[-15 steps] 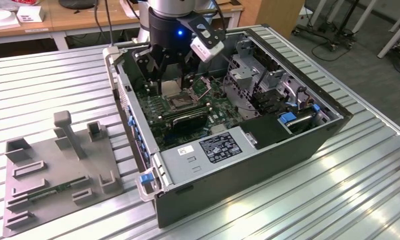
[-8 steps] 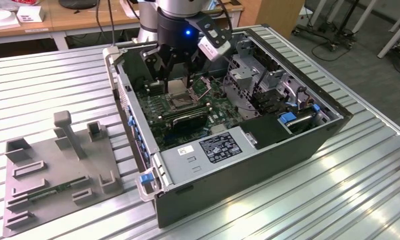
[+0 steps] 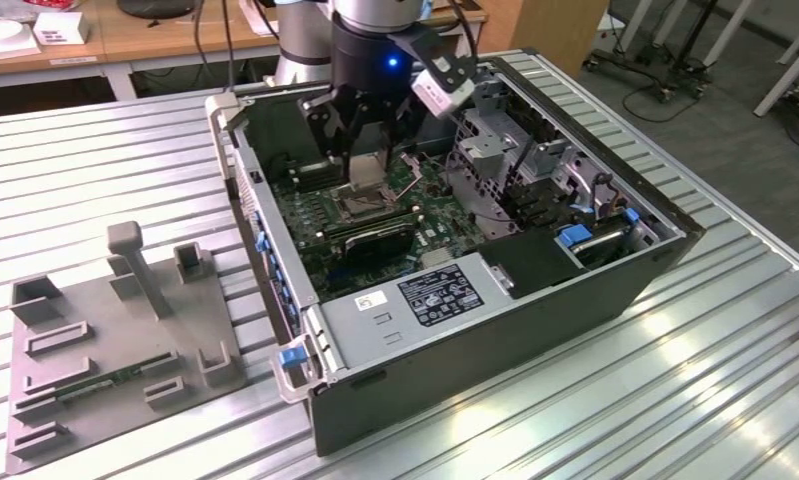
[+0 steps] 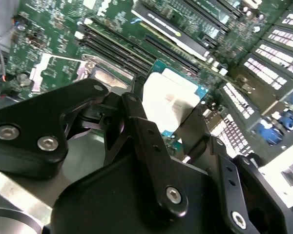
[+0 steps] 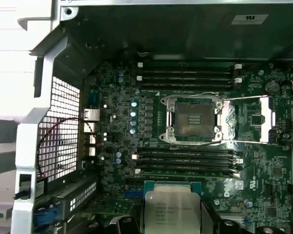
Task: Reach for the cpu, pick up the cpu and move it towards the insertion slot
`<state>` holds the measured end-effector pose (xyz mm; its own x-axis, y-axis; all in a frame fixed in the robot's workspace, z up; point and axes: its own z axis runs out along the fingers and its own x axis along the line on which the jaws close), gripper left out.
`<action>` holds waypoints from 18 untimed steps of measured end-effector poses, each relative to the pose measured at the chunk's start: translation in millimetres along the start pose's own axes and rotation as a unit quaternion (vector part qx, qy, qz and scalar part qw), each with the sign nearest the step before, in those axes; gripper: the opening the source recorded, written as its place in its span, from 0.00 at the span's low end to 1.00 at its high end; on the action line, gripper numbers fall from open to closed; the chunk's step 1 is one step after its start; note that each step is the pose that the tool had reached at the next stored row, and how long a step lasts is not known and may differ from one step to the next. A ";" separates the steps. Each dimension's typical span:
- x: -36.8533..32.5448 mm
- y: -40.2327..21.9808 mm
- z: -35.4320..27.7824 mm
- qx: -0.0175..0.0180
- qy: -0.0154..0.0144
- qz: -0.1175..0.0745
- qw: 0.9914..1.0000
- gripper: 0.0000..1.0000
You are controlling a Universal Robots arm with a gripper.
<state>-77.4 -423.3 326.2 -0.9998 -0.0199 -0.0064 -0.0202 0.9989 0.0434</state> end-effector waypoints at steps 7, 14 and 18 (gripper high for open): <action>-7.6 8.8 1.2 0.000 0.000 0.000 1.000 0.54; -8.9 26.0 2.9 0.000 0.000 0.000 1.000 0.54; -9.1 31.5 3.3 0.000 0.000 0.000 1.000 0.54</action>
<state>-69.0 -391.5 324.4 -0.9998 -0.0198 -0.0064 -0.0201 0.9989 0.0434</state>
